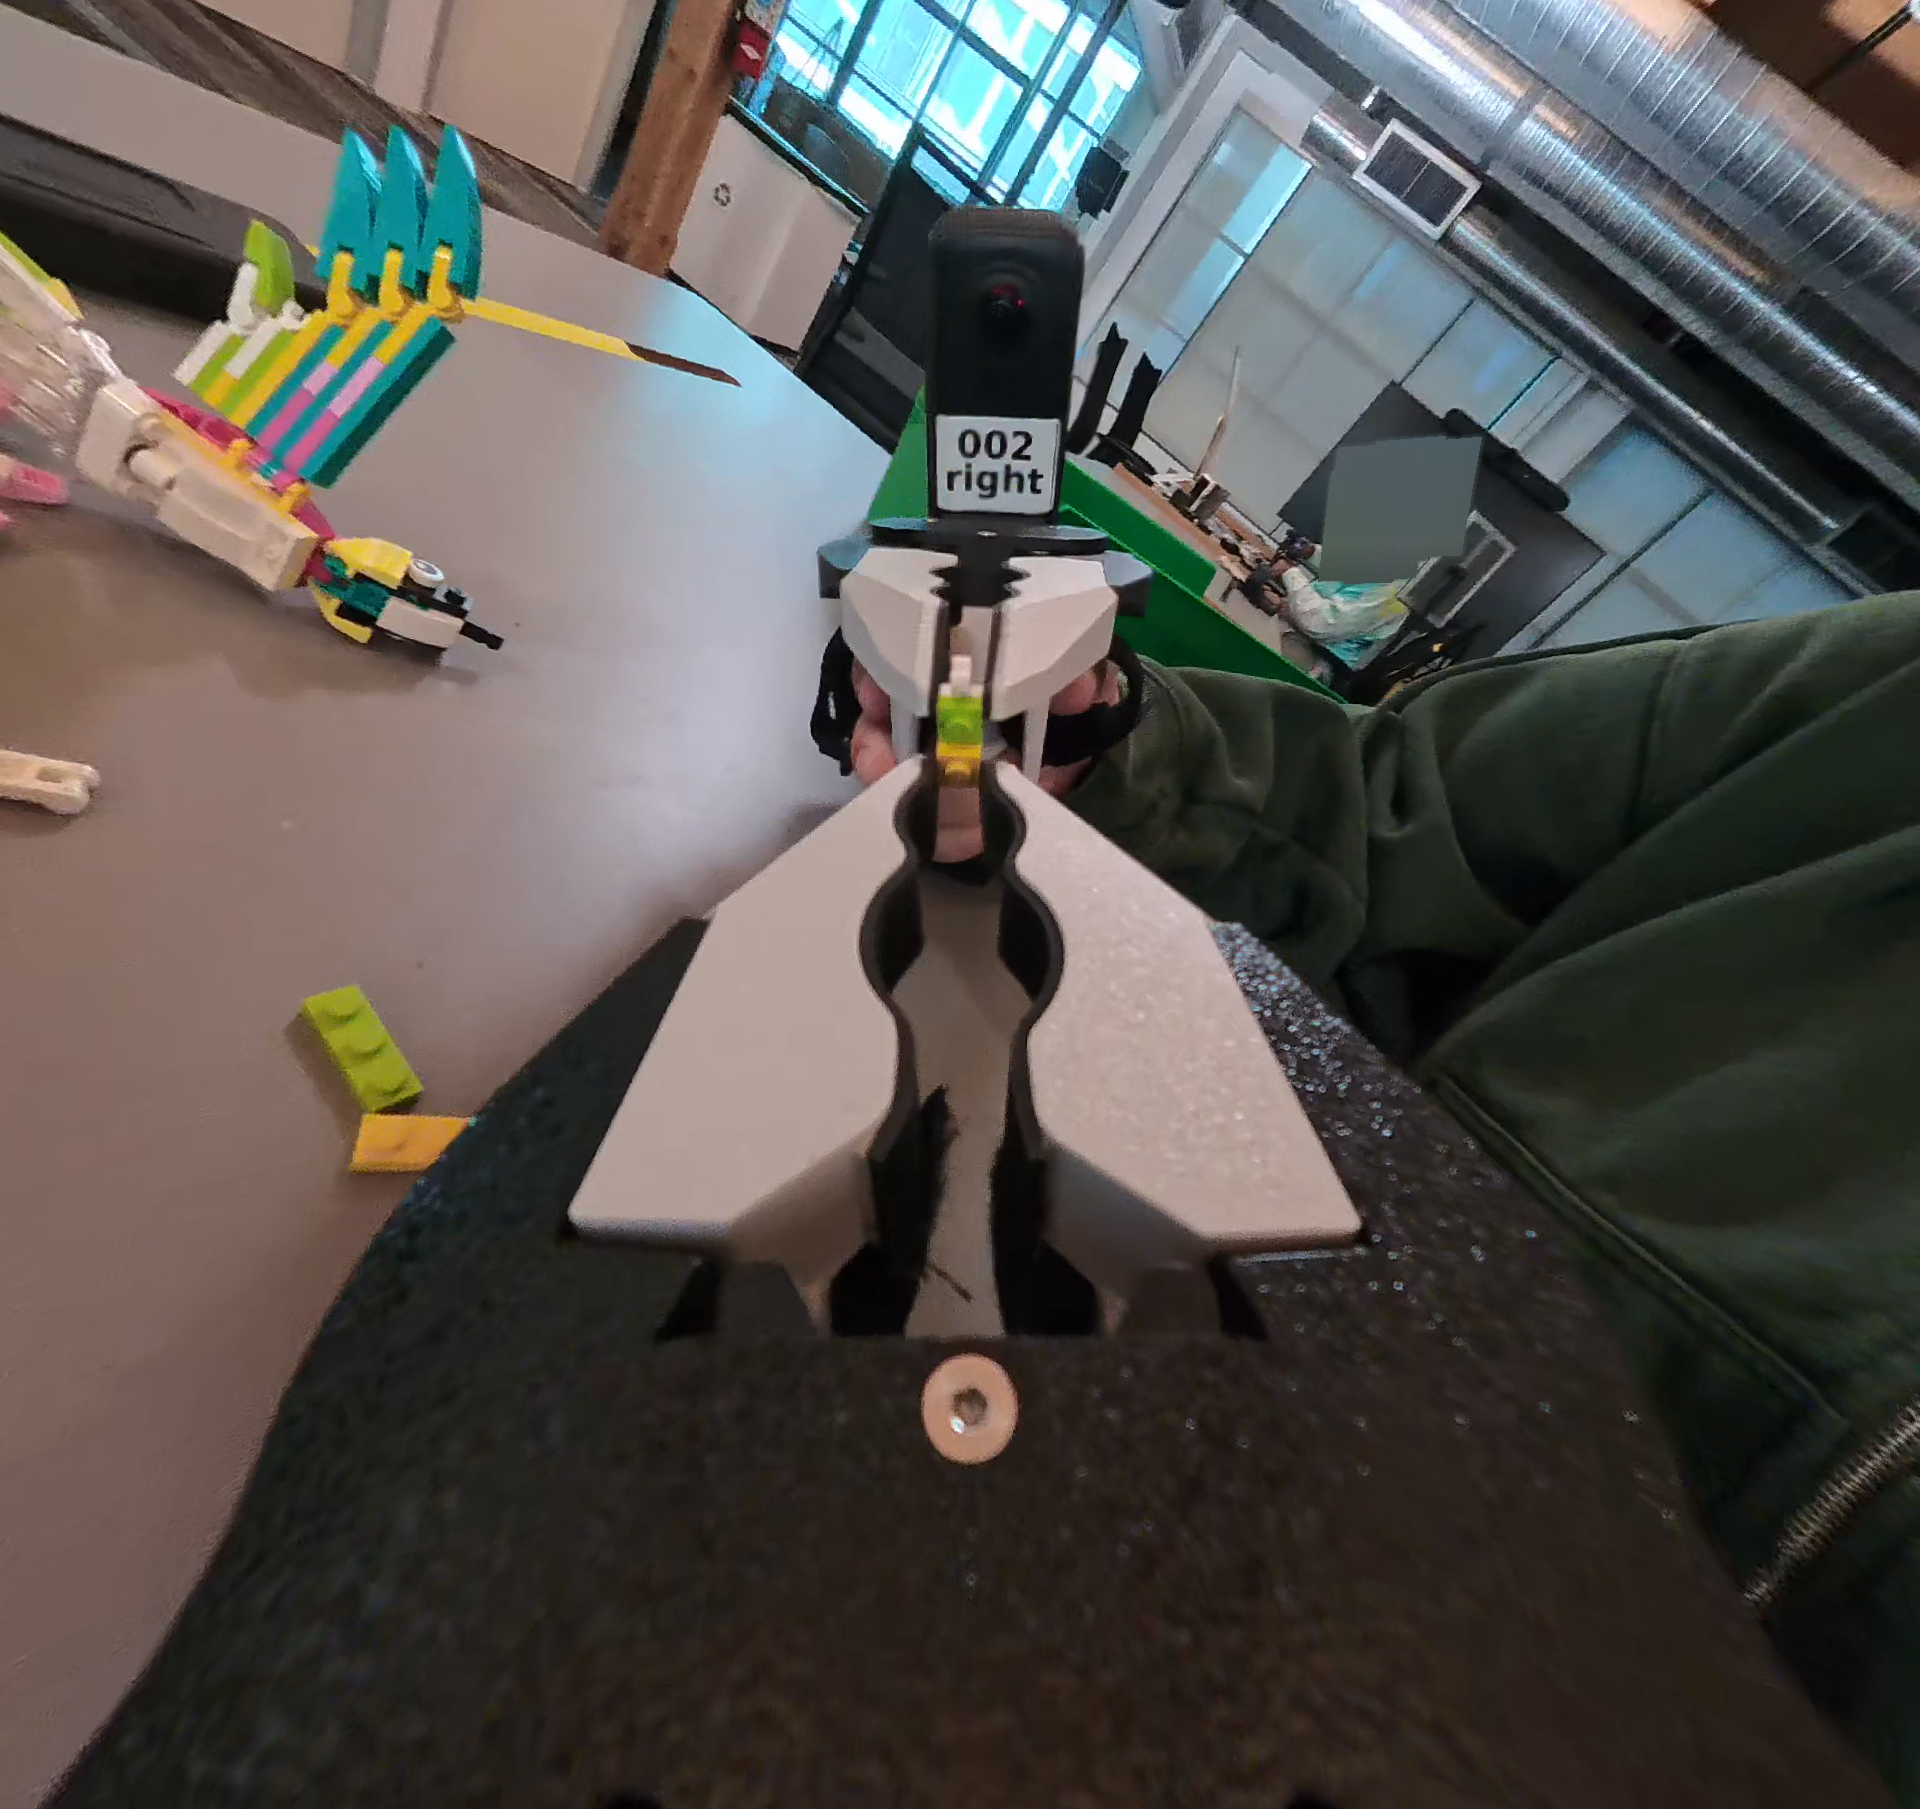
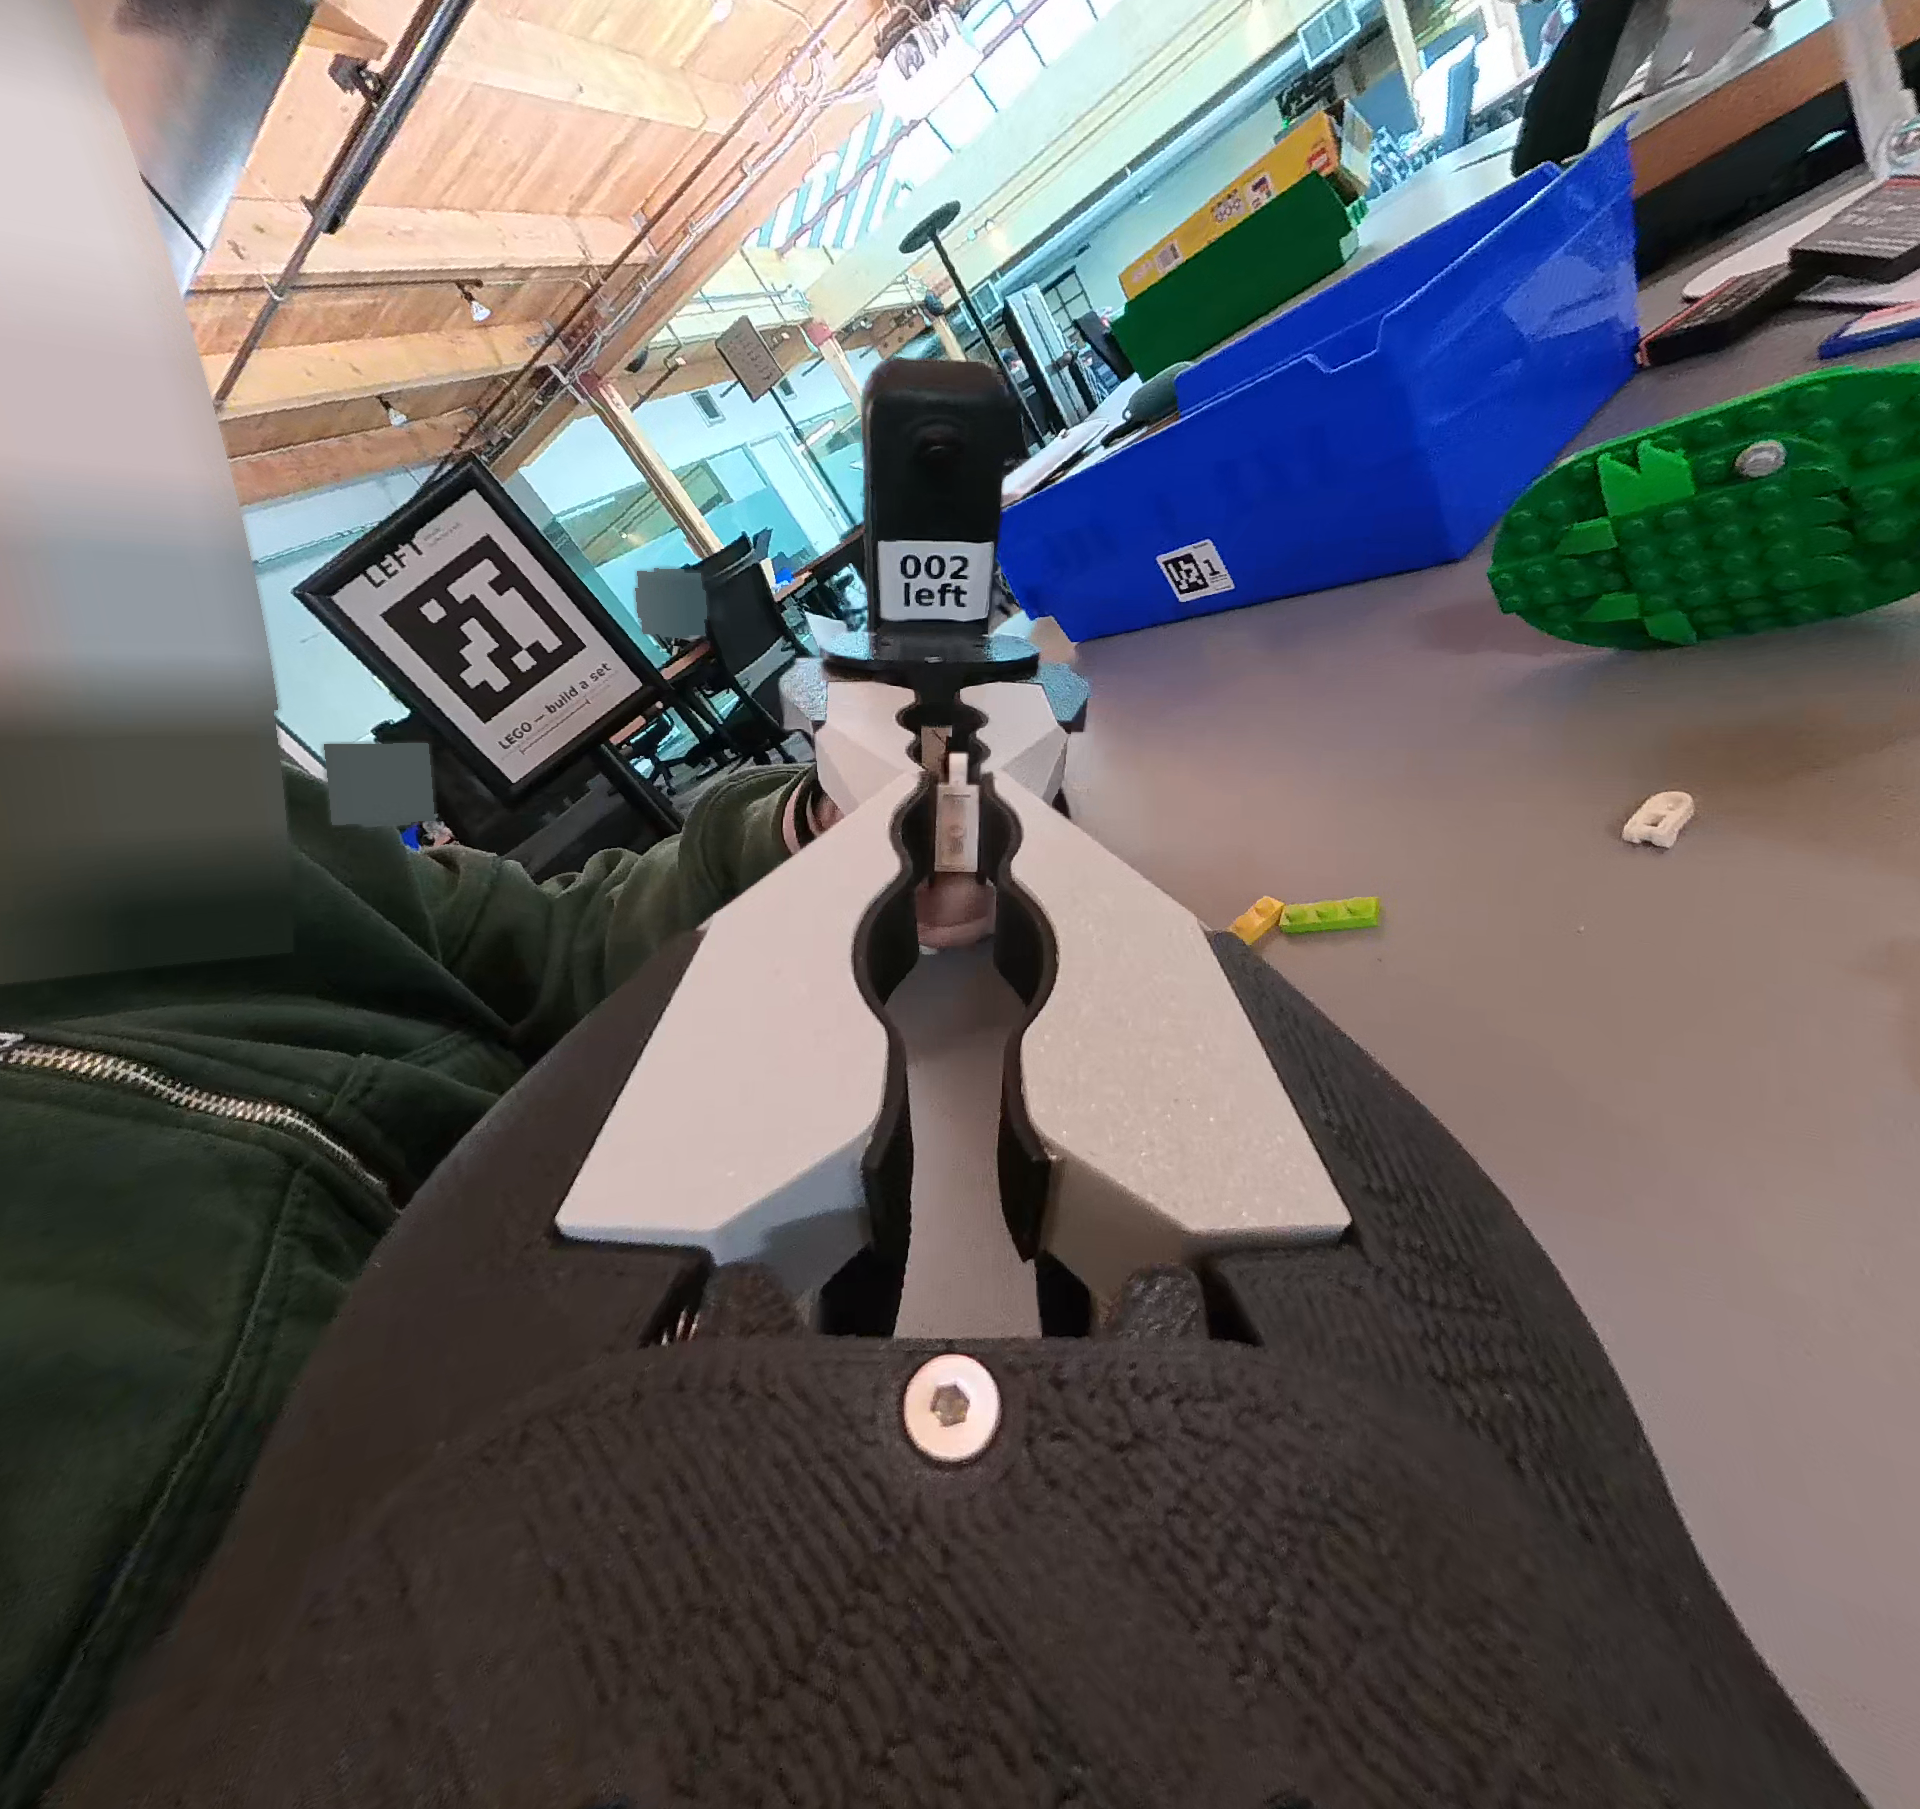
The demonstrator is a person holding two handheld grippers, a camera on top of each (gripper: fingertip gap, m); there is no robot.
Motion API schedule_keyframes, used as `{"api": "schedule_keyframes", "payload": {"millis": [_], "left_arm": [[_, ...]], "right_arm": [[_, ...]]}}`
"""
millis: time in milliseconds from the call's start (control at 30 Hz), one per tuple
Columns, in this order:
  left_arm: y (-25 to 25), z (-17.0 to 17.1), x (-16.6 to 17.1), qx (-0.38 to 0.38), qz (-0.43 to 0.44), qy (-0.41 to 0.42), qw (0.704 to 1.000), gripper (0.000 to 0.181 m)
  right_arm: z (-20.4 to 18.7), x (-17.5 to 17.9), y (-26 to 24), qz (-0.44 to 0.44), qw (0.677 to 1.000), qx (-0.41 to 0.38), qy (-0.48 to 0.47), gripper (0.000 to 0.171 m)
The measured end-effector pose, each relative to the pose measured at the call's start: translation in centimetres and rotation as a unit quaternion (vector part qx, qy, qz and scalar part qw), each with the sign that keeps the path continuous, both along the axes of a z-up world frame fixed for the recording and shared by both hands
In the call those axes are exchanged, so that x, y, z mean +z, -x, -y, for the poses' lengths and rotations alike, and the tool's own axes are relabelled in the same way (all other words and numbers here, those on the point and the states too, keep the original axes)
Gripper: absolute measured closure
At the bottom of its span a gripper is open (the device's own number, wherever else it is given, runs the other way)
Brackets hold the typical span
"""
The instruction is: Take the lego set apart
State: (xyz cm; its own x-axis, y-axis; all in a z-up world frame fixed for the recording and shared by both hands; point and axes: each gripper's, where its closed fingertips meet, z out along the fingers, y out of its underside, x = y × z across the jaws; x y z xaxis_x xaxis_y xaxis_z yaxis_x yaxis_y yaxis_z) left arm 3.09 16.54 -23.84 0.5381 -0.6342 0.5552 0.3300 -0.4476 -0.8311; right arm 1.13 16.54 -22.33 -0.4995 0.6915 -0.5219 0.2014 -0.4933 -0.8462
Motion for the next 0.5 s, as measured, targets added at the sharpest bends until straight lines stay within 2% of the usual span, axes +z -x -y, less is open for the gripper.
{"api": "schedule_keyframes", "payload": {"millis": [133, 233, 367, 500], "left_arm": [[0.2, 0.2, 0.1, -0.001, -0.012, -0.005, 1.000, 0.175], [0.1, 0.3, -0.1, -0.005, -0.020, -0.002, 1.000, 0.175], [-0.2, 0.4, -0.3, -0.010, -0.032, -0.005, 0.999, 0.175], [-0.4, 0.9, 0.0, 0.014, -0.102, -0.060, 0.993, 0.176]], "right_arm": [[0.1, -0.6, -0.3, 0.016, 1.000, 0.011, -0.023, 0.154], [0.4, -0.8, -0.6, 0.023, 0.999, 0.035, -0.021, 0.164], [0.6, -0.9, -0.6, 0.027, 0.998, 0.040, -0.026, 0.166], [1.0, -0.6, -1.2, 0.014, 0.997, 0.051, -0.063, 0.166]]}}
